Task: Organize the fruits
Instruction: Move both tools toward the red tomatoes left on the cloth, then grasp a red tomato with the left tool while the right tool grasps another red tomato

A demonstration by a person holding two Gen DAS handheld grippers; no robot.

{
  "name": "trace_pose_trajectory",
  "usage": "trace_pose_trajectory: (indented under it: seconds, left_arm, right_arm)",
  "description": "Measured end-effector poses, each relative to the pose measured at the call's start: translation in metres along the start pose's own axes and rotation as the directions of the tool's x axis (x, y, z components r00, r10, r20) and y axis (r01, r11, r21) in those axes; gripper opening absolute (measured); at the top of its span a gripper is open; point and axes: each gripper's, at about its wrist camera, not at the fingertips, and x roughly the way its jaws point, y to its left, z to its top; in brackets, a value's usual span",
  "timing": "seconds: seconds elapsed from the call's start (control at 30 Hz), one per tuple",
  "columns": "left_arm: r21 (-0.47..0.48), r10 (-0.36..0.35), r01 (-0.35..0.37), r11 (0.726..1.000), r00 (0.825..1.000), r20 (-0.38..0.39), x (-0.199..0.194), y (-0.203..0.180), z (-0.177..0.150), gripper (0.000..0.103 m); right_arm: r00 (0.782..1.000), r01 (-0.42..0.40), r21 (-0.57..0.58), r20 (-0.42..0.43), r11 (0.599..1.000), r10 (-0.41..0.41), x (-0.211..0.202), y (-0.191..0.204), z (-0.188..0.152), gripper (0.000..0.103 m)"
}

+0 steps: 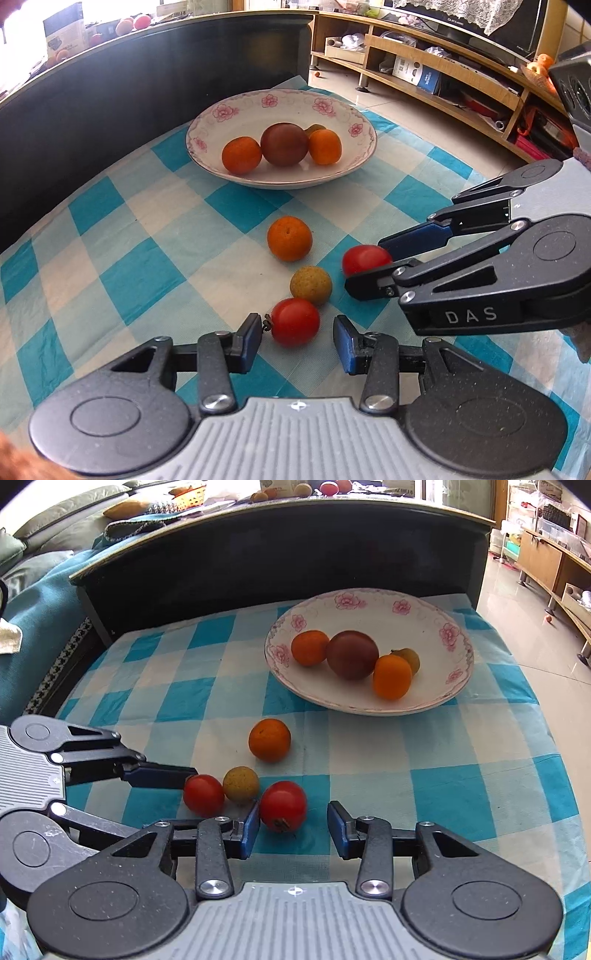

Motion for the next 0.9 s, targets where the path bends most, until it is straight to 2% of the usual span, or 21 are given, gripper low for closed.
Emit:
trace_pose_trajectory:
  seconds: [0.07,0.1,0.37,0.57,0.9]
  left_arm:
    - [-0.001,-0.002,0.002,1.0,1.0,0.005,0.0,0.0,0.0,0.05]
    - [0.001,0.0,0.0,1.0,1.0,0.007,0.0,0.0,0.0,0.05]
    - [0.027,0.004,-0.004,1.0,1.0,0.003,-0.005,-0.002,-0.002,0.042]
    - [0.041,0.004,-0.004,0.999,1.0,0.015,-0.009,-0.002,-0.002,0.041]
    - [0.043,0.004,-0.005,0.999,1.0,0.014,0.0,-0.002,-0.001,0.042]
  right_arm:
    - [1.0,0.004,0.01,0.0,1.0,-0.004,0.0,-0.002,0.001,0.029]
    - [1.0,-0.003,0.018,0.001,1.0,0.003,0.0,-0.003,0.001,0.023]
    - [1.0,-0.002,0.038,-0.017,0.999,0.003,-0.004,-0.005,0.0,0.022]
    - [1.0,-0.004,0.047,-0.021,0.999,0.005,-0.015,-0.007,-0.006,0.022]
    - [1.0,-0.004,0.04,-0.026,0.999,0.005,-0.01,-0.008,-0.01,0.024]
